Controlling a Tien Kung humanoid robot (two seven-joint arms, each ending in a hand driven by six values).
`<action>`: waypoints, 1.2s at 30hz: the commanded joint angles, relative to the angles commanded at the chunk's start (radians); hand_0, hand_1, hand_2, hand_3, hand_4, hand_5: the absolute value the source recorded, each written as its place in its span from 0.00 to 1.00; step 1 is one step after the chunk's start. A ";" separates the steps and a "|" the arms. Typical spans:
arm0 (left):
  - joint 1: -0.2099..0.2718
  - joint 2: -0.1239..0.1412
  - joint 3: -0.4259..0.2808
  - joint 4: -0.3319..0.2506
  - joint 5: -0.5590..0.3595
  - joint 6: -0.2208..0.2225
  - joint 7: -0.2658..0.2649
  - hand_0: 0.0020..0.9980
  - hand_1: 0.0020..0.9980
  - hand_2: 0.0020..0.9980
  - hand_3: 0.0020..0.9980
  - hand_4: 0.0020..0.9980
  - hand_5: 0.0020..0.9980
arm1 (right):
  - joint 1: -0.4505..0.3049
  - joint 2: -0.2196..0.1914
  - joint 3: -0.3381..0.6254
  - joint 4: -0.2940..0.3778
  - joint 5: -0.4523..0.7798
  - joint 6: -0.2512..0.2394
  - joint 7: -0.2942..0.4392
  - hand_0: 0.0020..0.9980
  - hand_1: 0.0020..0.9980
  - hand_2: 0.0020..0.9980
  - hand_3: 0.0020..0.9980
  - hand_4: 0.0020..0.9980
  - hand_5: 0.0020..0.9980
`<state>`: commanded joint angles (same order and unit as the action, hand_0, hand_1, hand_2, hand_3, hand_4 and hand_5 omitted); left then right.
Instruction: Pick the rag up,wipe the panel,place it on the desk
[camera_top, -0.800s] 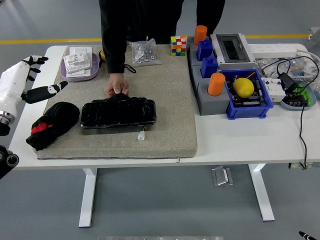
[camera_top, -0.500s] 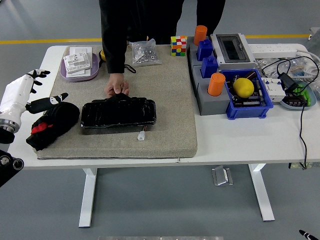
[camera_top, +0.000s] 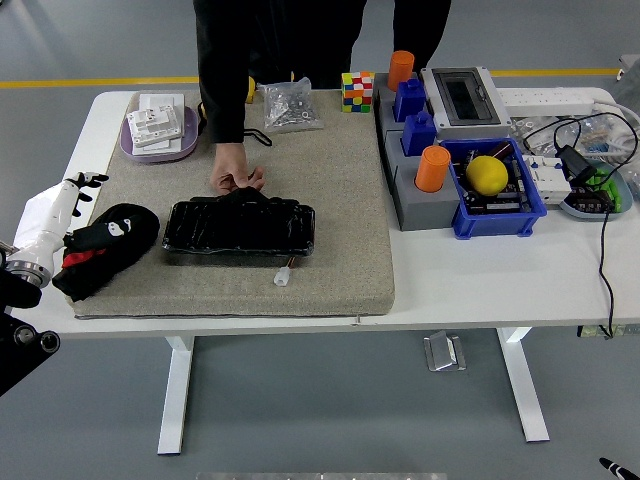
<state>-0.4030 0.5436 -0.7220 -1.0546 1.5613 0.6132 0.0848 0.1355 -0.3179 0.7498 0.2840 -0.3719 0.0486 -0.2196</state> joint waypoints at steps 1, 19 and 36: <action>-0.002 -0.008 0.005 0.011 -0.004 0.001 -0.002 0.46 0.67 0.78 0.78 0.95 0.52 | 0.000 0.000 0.000 0.002 -0.002 0.000 0.000 0.77 0.60 0.71 0.64 1.00 0.58; -0.029 -0.056 0.053 0.082 -0.022 0.008 -0.014 0.47 0.67 0.79 0.78 0.95 0.52 | 0.001 -0.002 0.020 0.007 -0.024 -0.004 -0.002 0.77 0.60 0.71 0.64 1.00 0.58; -0.059 -0.091 0.097 0.200 -0.055 0.016 -0.043 0.45 0.64 0.78 0.78 0.93 0.50 | -0.003 -0.003 0.045 0.023 -0.039 -0.007 0.002 0.77 0.60 0.71 0.64 1.00 0.58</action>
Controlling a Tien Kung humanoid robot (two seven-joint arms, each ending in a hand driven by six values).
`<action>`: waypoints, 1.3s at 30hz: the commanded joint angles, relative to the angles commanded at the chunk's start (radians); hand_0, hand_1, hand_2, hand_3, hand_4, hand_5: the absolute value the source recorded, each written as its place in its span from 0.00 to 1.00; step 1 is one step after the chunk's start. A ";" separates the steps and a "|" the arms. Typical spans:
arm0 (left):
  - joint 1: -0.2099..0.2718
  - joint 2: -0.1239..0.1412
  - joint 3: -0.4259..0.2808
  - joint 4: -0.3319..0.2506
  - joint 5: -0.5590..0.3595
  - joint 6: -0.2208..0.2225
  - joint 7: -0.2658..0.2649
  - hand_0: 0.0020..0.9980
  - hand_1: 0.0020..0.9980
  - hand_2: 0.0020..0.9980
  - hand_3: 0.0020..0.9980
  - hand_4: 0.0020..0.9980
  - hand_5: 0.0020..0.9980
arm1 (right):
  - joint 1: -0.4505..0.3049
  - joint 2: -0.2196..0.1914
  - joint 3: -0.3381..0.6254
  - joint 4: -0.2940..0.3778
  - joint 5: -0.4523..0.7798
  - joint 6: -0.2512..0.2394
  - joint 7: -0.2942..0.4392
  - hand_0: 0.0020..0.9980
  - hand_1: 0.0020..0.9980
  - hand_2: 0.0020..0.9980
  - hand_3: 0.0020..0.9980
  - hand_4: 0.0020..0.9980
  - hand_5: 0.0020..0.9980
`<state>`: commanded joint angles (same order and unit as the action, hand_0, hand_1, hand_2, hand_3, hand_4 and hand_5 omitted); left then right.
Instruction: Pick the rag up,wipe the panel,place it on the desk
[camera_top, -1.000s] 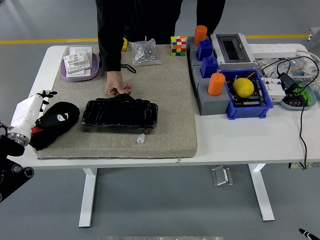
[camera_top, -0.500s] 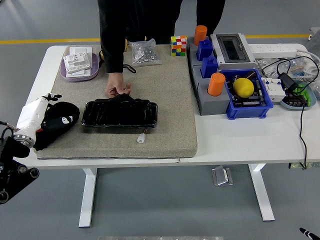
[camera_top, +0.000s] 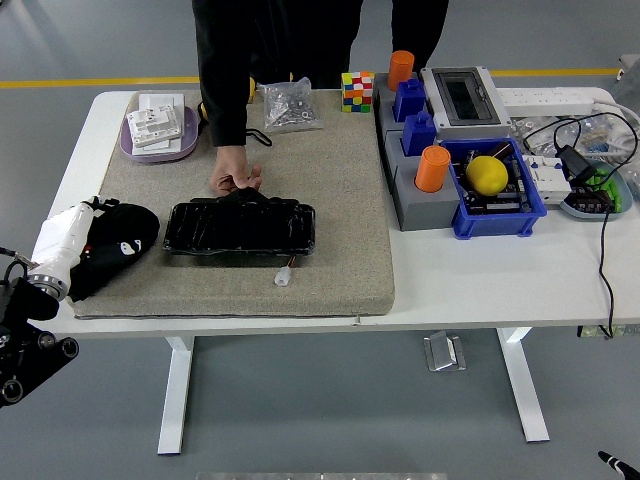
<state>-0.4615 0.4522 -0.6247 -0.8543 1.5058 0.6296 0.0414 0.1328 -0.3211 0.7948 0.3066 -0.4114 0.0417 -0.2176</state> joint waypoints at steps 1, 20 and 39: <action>-0.001 -0.002 0.000 0.003 -0.002 0.001 -0.001 0.45 0.64 0.78 0.78 0.93 0.50 | 0.000 0.000 0.000 0.000 -0.001 0.000 0.000 0.77 0.60 0.71 0.64 1.00 0.58; -0.002 -0.014 0.011 0.034 0.002 0.016 0.010 0.34 0.31 0.72 0.62 0.69 0.24 | -0.001 0.003 0.006 0.000 -0.002 0.000 0.001 0.77 0.60 0.71 0.64 1.00 0.58; -0.003 -0.018 -0.002 0.024 0.050 0.016 0.021 0.22 0.11 0.65 0.66 0.47 0.00 | -0.001 0.005 0.006 -0.001 -0.003 0.001 0.001 0.77 0.60 0.71 0.64 1.00 0.59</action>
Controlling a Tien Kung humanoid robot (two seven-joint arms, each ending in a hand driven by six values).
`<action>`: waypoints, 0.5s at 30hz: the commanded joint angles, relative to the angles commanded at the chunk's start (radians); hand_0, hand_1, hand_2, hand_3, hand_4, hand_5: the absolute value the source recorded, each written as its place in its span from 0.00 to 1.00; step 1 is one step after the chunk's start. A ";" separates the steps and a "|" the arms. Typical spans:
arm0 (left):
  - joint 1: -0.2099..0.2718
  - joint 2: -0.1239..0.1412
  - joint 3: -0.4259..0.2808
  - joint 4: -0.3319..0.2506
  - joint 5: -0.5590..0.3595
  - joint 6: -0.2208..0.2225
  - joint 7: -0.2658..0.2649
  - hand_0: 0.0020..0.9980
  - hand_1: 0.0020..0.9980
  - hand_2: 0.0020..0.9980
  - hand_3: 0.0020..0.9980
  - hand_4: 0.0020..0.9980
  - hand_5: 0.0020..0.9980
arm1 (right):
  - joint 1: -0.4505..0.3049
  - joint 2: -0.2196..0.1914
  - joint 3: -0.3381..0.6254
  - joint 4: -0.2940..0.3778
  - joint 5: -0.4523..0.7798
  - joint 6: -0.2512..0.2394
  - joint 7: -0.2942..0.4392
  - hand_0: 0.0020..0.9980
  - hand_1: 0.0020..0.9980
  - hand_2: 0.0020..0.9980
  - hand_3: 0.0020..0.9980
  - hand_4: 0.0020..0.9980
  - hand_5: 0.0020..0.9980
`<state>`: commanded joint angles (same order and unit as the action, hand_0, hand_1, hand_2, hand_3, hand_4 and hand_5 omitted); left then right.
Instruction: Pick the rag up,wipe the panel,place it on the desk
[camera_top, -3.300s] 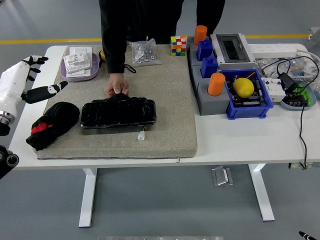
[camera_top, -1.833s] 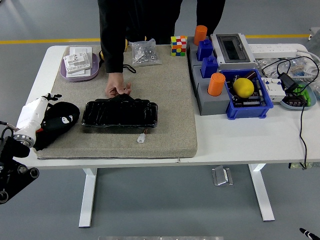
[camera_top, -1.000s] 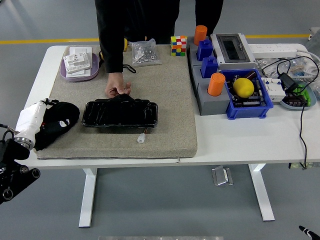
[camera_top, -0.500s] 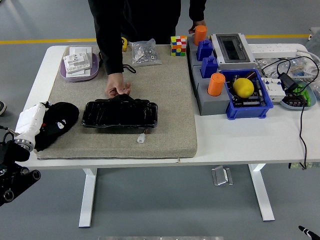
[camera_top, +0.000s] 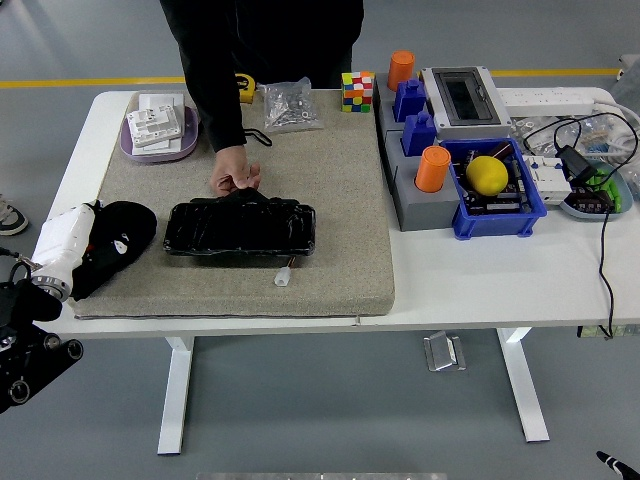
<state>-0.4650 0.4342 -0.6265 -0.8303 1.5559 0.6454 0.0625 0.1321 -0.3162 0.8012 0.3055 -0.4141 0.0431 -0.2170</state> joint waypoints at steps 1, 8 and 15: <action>0.000 0.001 -0.004 -0.002 0.002 0.000 0.002 0.22 0.11 0.65 0.66 0.47 0.00 | 0.000 0.000 -0.001 0.000 -0.001 0.000 0.000 0.77 0.60 0.71 0.64 1.00 0.59; 0.015 0.018 -0.050 -0.059 0.012 -0.001 0.002 0.22 0.11 0.63 0.65 0.45 0.00 | 0.001 0.001 0.003 -0.001 -0.002 0.000 0.000 0.77 0.60 0.71 0.64 1.00 0.59; 0.031 0.036 -0.092 -0.133 -0.034 -0.013 0.019 0.22 0.11 0.63 0.63 0.43 0.00 | 0.000 0.002 0.003 0.000 -0.004 -0.001 0.002 0.77 0.60 0.71 0.65 1.00 0.59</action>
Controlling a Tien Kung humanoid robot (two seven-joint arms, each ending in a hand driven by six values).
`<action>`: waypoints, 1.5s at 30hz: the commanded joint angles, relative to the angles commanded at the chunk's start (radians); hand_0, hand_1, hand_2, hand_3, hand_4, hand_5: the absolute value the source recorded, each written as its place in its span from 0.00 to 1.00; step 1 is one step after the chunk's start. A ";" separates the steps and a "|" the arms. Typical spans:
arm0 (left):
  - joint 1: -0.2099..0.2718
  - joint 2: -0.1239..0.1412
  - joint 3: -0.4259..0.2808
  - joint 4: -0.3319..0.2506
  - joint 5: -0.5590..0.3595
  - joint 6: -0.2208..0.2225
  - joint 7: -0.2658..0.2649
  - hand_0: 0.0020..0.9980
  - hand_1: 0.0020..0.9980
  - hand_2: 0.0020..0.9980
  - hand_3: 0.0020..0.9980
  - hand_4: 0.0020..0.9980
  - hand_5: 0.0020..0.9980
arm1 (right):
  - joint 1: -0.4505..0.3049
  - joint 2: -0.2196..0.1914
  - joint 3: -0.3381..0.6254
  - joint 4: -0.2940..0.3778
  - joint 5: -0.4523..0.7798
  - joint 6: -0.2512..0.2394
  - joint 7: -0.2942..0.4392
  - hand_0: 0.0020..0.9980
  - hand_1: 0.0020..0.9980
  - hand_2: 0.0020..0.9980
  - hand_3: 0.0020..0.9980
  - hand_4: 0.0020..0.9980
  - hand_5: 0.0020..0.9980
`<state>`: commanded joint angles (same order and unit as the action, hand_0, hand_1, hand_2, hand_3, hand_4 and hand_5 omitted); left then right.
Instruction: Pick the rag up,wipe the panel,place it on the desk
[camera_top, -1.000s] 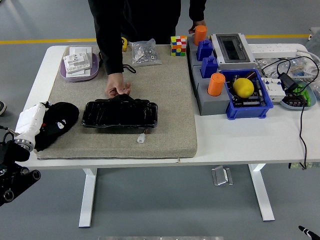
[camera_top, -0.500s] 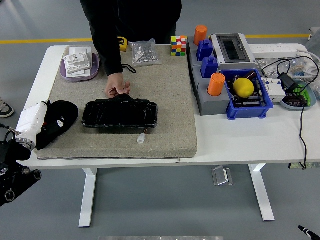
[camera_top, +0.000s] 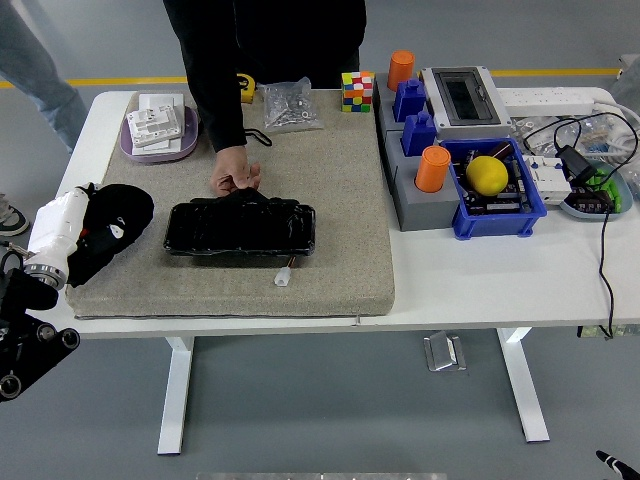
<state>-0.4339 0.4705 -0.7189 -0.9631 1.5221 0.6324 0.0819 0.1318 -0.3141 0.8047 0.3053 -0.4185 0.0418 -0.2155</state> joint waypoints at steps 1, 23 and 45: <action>0.002 0.001 -0.004 -0.004 -0.003 0.000 -0.001 0.22 0.11 0.63 0.63 0.43 0.00 | 0.000 0.000 -0.001 0.000 0.000 0.000 0.000 0.77 0.60 0.71 0.65 1.00 0.59; -0.035 -0.034 0.015 -0.122 0.096 0.003 0.097 0.21 0.11 0.53 0.51 0.40 0.00 | 0.001 -0.002 -0.017 -0.002 0.002 0.002 0.005 0.77 0.60 0.71 0.64 1.00 0.59; -0.064 -0.054 0.085 -0.130 0.108 -0.005 0.132 0.20 0.10 0.53 0.51 0.36 0.00 | 0.003 -0.009 -0.011 -0.002 0.002 0.006 0.010 0.77 0.60 0.71 0.64 1.00 0.59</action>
<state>-0.4982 0.4160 -0.6339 -1.0935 1.6304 0.6270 0.2135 0.1350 -0.3233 0.7933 0.3030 -0.4163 0.0476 -0.2053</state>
